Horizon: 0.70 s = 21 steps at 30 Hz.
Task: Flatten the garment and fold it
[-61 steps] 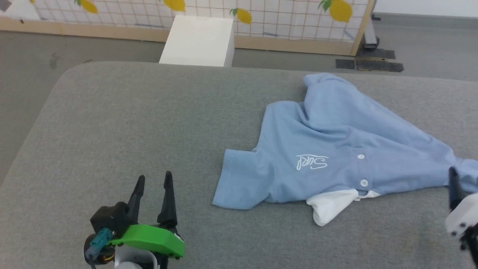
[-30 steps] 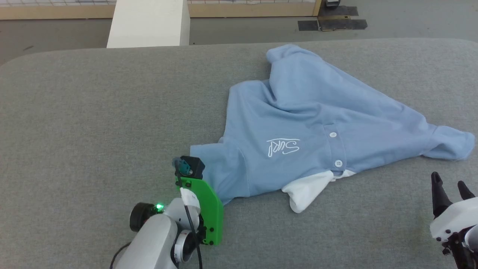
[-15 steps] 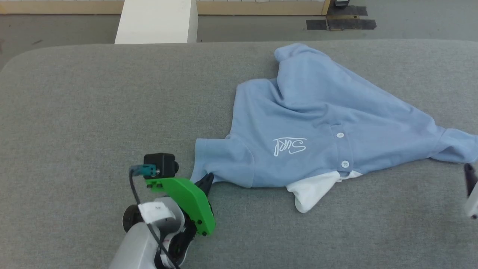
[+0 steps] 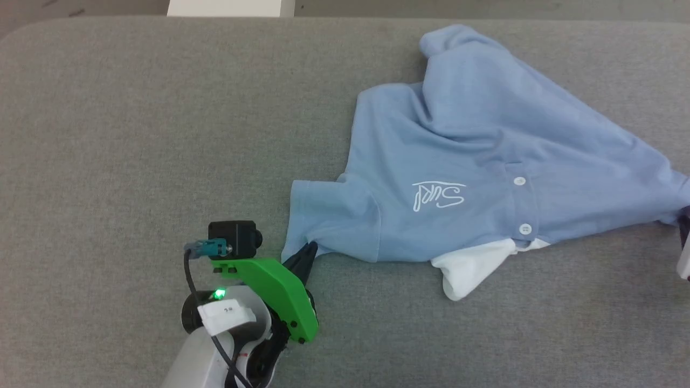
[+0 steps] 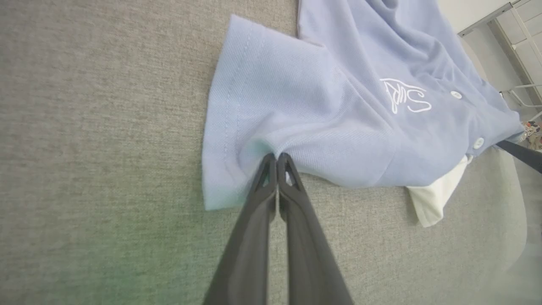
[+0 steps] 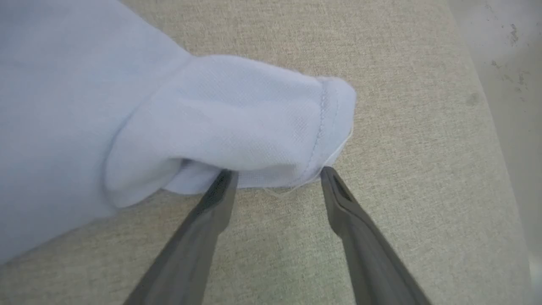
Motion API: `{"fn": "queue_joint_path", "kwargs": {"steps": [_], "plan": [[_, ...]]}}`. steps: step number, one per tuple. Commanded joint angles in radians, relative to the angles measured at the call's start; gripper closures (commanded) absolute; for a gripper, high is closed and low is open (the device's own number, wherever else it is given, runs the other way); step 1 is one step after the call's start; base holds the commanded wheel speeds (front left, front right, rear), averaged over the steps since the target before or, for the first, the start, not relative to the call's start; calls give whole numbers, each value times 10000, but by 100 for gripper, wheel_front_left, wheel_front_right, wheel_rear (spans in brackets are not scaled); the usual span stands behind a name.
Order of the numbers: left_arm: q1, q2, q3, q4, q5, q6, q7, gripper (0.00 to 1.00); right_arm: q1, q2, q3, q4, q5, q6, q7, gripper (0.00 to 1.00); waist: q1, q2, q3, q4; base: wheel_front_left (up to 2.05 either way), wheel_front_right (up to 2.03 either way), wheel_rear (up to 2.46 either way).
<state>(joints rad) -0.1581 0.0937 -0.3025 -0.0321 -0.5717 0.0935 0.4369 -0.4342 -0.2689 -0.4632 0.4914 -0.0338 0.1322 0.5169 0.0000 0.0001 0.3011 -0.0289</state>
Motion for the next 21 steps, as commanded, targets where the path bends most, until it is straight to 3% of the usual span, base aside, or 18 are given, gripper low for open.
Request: {"fn": "queue_joint_path", "kwargs": {"steps": [1,4,5,6,7,15,21], "plan": [[31,1,15,-38,97,51,-77,100,-215,53,-11,118,-125,-15,-161,0,0,-1,201,134,0,0,0],[7,6,14,-6,99,62,-127,100,-317,132,63,314,-189,-15,-302,0,0,-1,273,155,0,0,0],[-2,2,18,20,78,48,-159,100,-337,160,73,390,-171,-15,-302,17,0,-1,266,152,0,0,0],[-14,-6,24,46,59,25,-225,100,-347,171,81,430,-155,-15,-321,78,0,-1,239,144,0,0,0],[-20,-10,29,77,49,13,-271,100,-347,167,104,441,-130,-15,-342,100,0,-1,207,132,0,0,0],[-239,-167,516,-12,-550,-331,-1456,100,-418,144,300,-548,1406,-15,-355,100,0,-1,-631,-148,0,0,0],[-1156,-193,1274,-547,-1447,-692,-2085,100,-829,452,829,-2484,4054,-15,694,100,0,-1,-1553,-325,0,0,0]]}}
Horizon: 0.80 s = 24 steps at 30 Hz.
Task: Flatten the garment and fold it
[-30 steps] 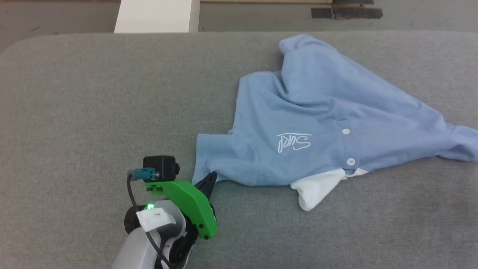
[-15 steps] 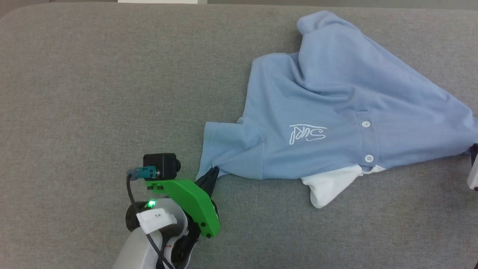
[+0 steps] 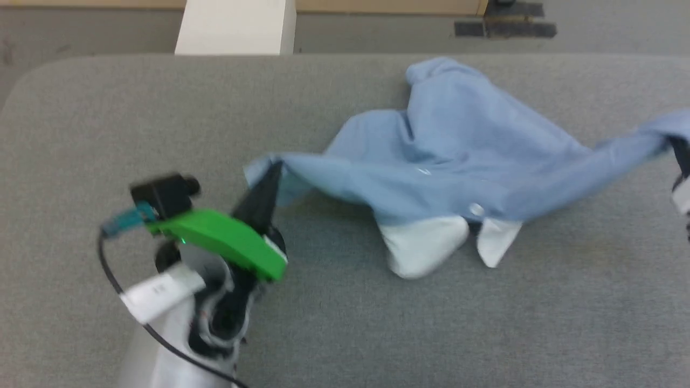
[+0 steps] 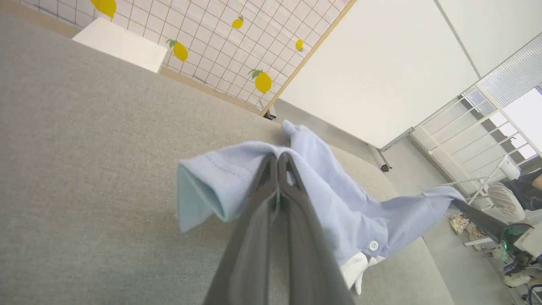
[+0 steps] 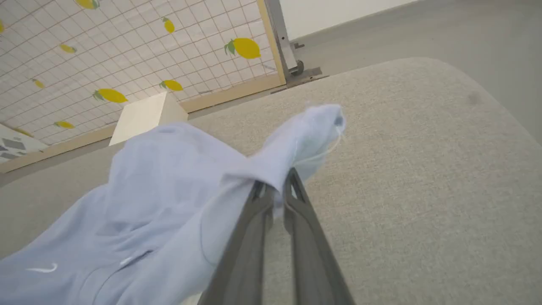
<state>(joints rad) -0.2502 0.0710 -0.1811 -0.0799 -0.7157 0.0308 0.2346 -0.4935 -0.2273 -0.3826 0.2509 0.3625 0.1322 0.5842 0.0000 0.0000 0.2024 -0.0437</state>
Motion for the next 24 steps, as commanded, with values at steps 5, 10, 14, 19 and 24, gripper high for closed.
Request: {"fn": "queue_joint_path", "kwargs": {"steps": [5,10,14,19,24], "plan": [[-1930,522,536,-364,-100,-114,314,100,-874,290,56,-1741,1690,-15,1525,100,0,0,-1156,-64,0,0,0],[-3456,1134,949,-203,130,34,640,100,-1756,555,-467,-2513,2191,-15,2651,100,0,0,-1555,67,0,0,0],[-4443,1550,1249,32,323,155,730,100,-2519,566,-833,-2671,1981,-15,3123,100,0,0,-1662,167,0,0,0],[-5448,1881,1472,507,452,273,818,100,-3525,409,-1132,-2048,1843,-15,3296,100,0,0,-1548,298,0,0,0],[-6431,2237,1476,1132,767,323,862,100,-4391,445,-1168,-1638,1574,-15,3342,100,0,0,-1026,394,0,0,0]]}}
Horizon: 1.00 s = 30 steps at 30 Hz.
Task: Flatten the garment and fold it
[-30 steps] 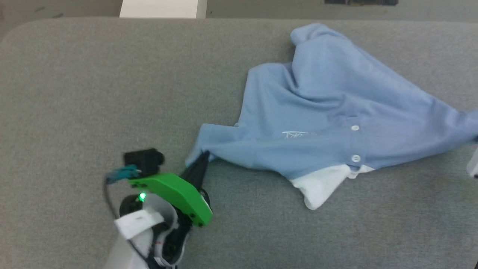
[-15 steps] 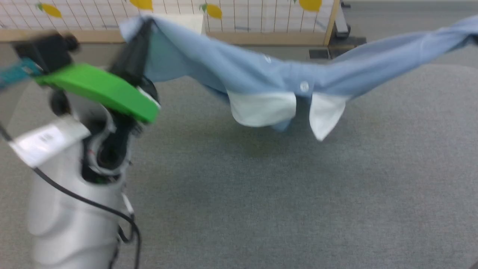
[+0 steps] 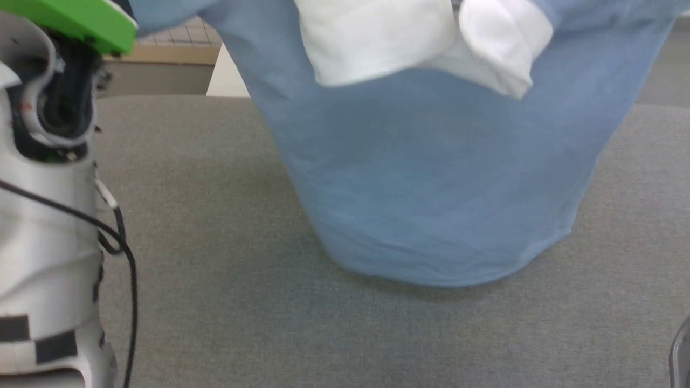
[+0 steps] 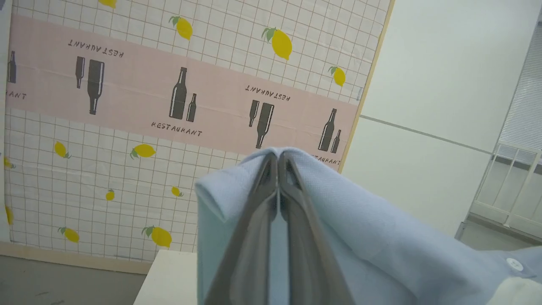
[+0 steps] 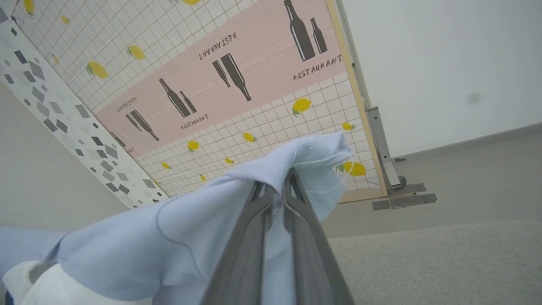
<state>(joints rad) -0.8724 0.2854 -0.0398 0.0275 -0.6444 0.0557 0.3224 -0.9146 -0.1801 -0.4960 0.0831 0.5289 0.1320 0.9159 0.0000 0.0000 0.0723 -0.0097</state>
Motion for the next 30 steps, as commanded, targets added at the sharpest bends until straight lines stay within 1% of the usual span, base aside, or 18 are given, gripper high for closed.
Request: {"fn": "queue_joint_path", "kwargs": {"steps": [1,5,10,13,16,20,25,30], "plan": [[-434,128,105,237,63,100,-22,100,-365,-19,-22,117,-161,-13,43,100,0,0,432,58,0,0,0],[-1496,451,-70,1140,545,189,19,100,-1413,156,23,551,-593,-13,-11,100,0,0,1270,54,0,0,0],[-2972,497,-115,2272,847,365,-230,100,-3095,711,-123,1429,-1357,-13,-381,100,0,0,2408,-35,0,0,0],[-3884,611,-134,2915,1097,411,-554,100,-4199,931,-194,1891,-1865,-13,-1040,100,0,0,3048,-79,0,0,0],[-4802,638,-167,3463,1320,474,-966,100,-5213,1101,-341,2403,-2359,-13,-1958,100,0,0,3619,-68,0,0,0],[-5518,582,-260,4098,1524,494,-1488,100,-6015,1203,-310,3123,-2956,-13,-2924,100,0,0,4096,24,0,0,0],[-5690,414,-377,4749,1522,350,-1922,100,-6268,1258,-239,4003,-3309,-13,-3320,100,0,0,4568,248,0,0,0],[-5098,246,-446,5496,1394,93,-2419,100,-5446,1275,-30,4502,-3225,-13,-3429,100,0,0,4744,435,0,0,0]]}}
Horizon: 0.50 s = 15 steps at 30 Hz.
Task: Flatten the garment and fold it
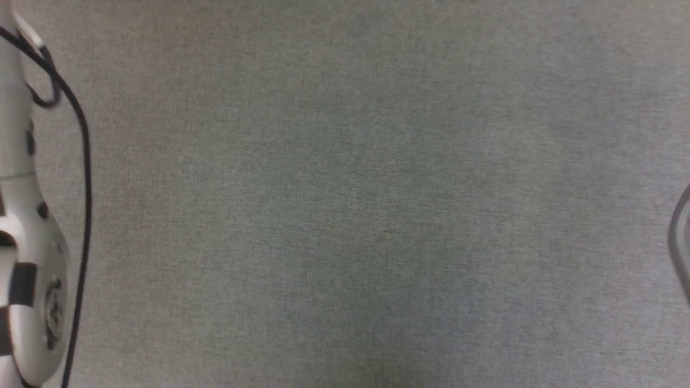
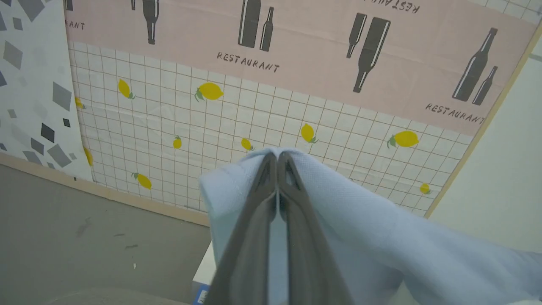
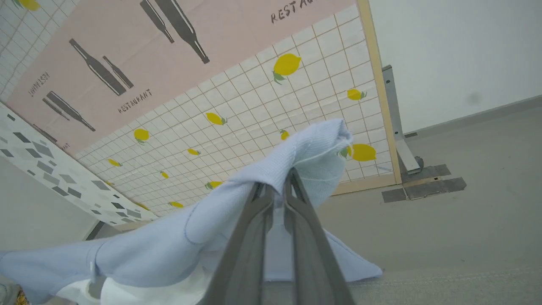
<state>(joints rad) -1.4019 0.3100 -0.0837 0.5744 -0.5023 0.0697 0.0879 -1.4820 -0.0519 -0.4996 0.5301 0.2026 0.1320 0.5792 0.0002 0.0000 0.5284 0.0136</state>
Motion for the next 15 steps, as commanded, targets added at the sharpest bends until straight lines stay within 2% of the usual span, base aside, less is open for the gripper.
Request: {"fn": "queue_joint_path", "kwargs": {"steps": [1,8,12,15], "plan": [[305,-32,-11,116,-56,-83,-136,100,372,-6,29,60,77,-13,-68,100,-2,0,181,228,0,0,0],[1875,-416,-10,734,-530,-755,-910,100,2215,-106,-102,-244,1145,-13,-237,100,-2,0,-420,527,0,0,0],[3330,-573,19,492,-822,-1139,-1313,100,3775,-293,-198,-838,2073,-13,-311,100,-2,0,-1148,644,0,0,0],[4817,-677,124,-1,-1088,-1264,-1558,100,5316,-386,-233,-1379,2752,-13,-222,100,-2,0,-1895,728,0,0,0]]}}
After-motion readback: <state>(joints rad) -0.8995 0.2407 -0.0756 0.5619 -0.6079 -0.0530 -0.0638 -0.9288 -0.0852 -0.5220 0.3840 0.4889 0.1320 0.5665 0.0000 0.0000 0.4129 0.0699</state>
